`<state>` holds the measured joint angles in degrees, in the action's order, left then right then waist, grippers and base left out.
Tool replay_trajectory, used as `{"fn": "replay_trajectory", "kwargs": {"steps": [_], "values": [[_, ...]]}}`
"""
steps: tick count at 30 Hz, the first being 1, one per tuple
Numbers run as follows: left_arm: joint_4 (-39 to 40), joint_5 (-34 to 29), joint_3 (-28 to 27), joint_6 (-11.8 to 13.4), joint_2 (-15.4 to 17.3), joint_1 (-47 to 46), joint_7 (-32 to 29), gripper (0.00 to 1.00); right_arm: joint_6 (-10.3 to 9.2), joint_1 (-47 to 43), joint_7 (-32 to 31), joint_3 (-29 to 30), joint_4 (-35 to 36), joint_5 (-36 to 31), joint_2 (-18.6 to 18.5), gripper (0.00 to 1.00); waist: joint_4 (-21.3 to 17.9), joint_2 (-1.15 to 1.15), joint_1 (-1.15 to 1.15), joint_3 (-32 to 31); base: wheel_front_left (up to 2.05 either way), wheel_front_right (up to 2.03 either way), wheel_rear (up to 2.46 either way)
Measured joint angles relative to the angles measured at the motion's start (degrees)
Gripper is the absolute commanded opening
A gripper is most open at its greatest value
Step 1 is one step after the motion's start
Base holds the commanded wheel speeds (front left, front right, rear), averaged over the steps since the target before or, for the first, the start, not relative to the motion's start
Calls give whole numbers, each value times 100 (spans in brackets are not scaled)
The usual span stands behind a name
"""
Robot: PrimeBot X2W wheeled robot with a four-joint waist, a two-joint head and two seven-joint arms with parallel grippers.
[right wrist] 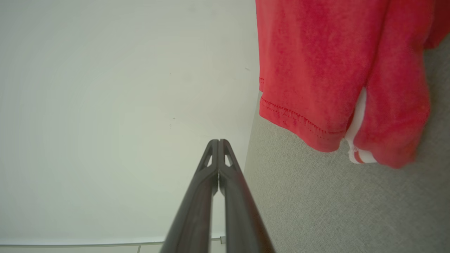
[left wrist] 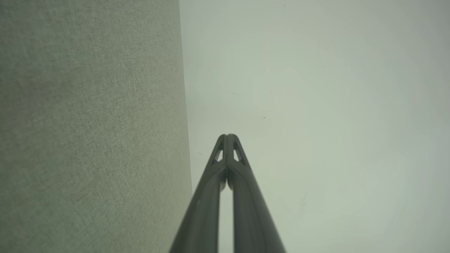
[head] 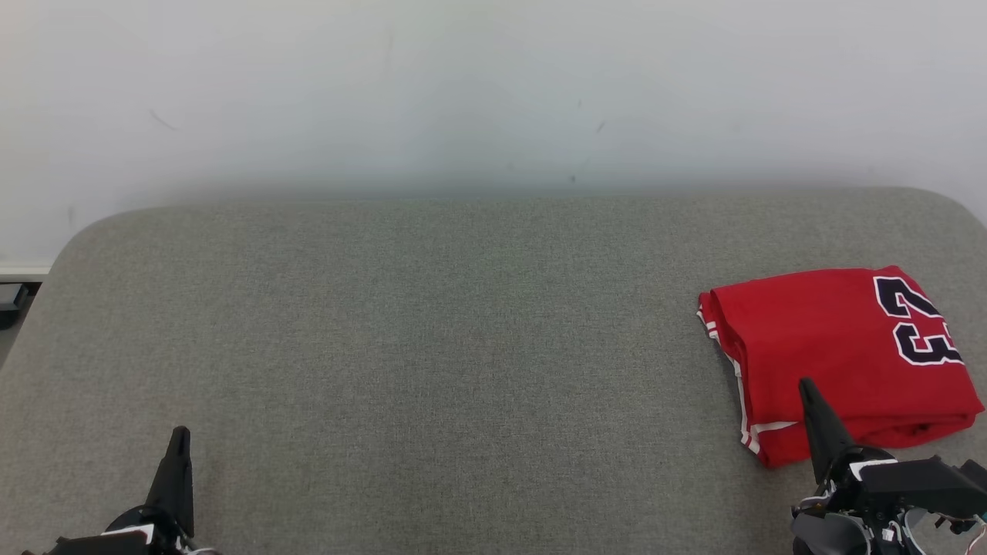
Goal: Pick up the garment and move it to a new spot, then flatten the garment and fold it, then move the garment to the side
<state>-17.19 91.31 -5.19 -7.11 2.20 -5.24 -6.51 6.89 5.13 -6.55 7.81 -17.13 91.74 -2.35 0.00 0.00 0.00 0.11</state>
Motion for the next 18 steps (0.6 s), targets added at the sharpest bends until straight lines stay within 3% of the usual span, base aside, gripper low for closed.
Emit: {"fn": "replay_trajectory", "kwargs": {"steps": [18], "values": [[2, 0, 1, 0, -1, 0, 0, 0, 0, 0, 0, -2, 7, 1, 0, 0, 0, 0, 0, 0, 0, 0, 0]]}}
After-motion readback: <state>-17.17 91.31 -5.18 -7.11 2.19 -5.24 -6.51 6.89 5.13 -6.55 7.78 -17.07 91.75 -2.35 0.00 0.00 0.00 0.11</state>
